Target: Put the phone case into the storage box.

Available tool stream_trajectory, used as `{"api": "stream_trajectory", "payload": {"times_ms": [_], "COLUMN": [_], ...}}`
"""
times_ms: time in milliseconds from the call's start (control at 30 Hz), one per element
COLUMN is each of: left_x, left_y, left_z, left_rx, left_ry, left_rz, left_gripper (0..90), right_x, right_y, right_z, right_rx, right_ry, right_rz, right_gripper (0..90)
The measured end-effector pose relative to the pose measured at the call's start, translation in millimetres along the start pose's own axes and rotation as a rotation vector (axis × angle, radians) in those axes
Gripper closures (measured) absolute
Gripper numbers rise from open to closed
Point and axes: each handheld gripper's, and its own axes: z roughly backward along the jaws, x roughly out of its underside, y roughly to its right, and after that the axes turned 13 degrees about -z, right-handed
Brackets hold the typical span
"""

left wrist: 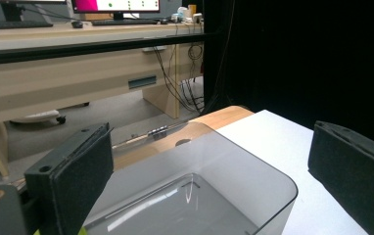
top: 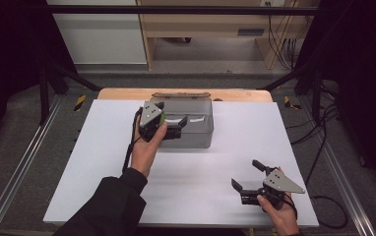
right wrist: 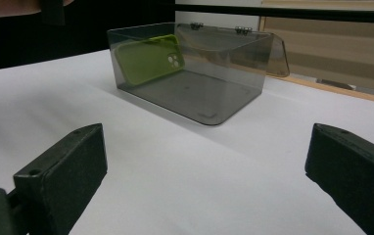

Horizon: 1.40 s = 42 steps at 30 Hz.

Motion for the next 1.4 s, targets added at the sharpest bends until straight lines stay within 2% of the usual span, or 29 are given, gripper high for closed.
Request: {"api": "stream_trajectory", "payload": {"times_ms": [533,800,967,1200,1333,1400], "left_x": [-0.7,-2.4,1.7,5.4,7.3,8.9], "left_y": [-21.7,-31.0,-37.8,-50.8,-61.5,-67.0], "left_z": [23.6,35.6,41.6,53.3,61.3,65.6], "left_rx": [-0.035,-0.052,-0.061,-0.083,-0.111,-0.123], "left_ry": [0.028,0.048,0.042,0.041,0.036,0.041], "left_rz": [-0.017,-0.002,-0.001,-0.002,0.008,0.026], "left_gripper": [2.2,1.9,1.8,1.7,1.5,1.4], "right_x": [0.1,0.3,1.1,1.4,1.7,1.9], "right_y": [0.0,0.2,-0.3,0.1,0.5,0.0], "right_z": [-0.7,-0.6,-1.4,-1.3,-2.0,-2.1], "right_rx": [-0.005,-0.002,0.007,0.018,0.029,0.029], "right_ry": [0.0,-0.003,-0.011,-0.014,-0.017,-0.018], "right_rz": [0.001,0.005,0.014,0.019,0.023,0.03], "right_gripper": [2.2,2.1,2.1,2.2,2.2,2.2]}}
